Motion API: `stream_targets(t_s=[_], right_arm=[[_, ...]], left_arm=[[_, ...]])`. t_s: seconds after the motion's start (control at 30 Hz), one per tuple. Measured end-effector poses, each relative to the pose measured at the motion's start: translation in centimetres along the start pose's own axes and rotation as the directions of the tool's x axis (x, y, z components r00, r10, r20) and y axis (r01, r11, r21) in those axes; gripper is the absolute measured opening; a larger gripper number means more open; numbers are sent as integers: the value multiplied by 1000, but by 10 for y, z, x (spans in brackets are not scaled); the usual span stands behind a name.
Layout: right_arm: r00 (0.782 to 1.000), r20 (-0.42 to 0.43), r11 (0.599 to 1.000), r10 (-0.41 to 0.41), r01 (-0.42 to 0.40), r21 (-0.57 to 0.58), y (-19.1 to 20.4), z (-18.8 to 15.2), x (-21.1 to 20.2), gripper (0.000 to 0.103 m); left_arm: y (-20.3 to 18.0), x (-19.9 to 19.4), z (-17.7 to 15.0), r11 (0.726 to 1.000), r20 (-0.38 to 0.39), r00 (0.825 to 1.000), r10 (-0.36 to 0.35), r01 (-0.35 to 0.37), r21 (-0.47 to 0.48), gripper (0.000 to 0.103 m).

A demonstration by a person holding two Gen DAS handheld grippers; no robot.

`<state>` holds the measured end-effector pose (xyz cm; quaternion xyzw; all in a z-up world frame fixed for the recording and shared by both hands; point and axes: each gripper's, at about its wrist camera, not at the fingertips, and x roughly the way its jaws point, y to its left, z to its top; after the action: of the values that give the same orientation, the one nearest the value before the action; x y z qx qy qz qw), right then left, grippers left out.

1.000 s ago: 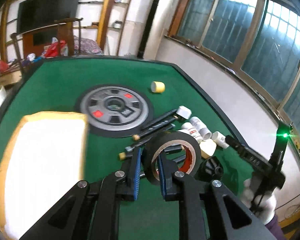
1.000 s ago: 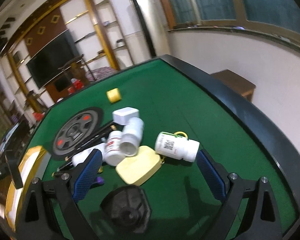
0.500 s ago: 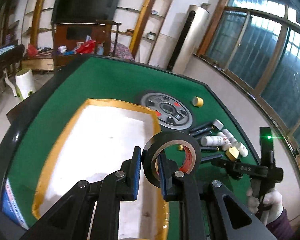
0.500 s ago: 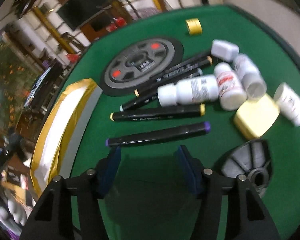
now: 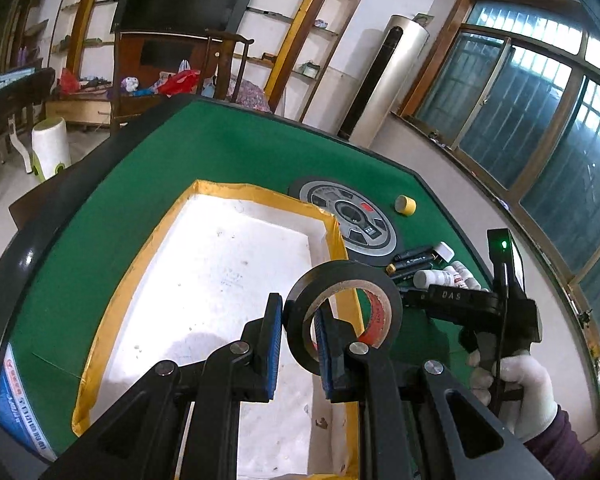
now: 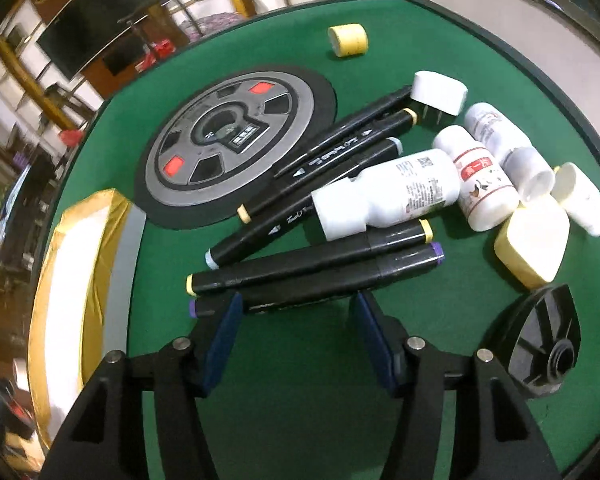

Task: Organize rigid objects
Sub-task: 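Carry the tape roll over the white tray with the left tool while the right tool grasps a black marker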

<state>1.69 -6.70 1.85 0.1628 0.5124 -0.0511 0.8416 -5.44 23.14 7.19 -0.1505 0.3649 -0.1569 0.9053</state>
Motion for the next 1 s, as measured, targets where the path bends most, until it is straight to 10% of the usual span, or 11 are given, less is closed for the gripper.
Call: stream_targets(t_s=[0.47, 0.57, 0.67, 0.8, 1.0], right_arm=[[1000, 22, 945, 18, -10, -328, 14, 12, -5, 62], [992, -79, 928, 97, -119, -352, 14, 8, -9, 63], [933, -295, 906, 205, -295, -305, 12, 2, 6, 64], [967, -141, 889, 213, -251, -382, 9, 12, -23, 64], [988, -138, 918, 76, -123, -377, 0, 39, 14, 64]], left_arm=[[6, -1, -2, 1000, -10, 1000, -4, 3, -9, 15], [6, -1, -2, 1000, -14, 1000, -6, 5, -15, 15], [1, 1, -2, 1000, -20, 1000, -9, 9, -10, 15], [-3, 2, -3, 1000, -23, 1000, -11, 11, -4, 15], [-11, 1, -4, 1000, -29, 999, -20, 20, 0, 15]])
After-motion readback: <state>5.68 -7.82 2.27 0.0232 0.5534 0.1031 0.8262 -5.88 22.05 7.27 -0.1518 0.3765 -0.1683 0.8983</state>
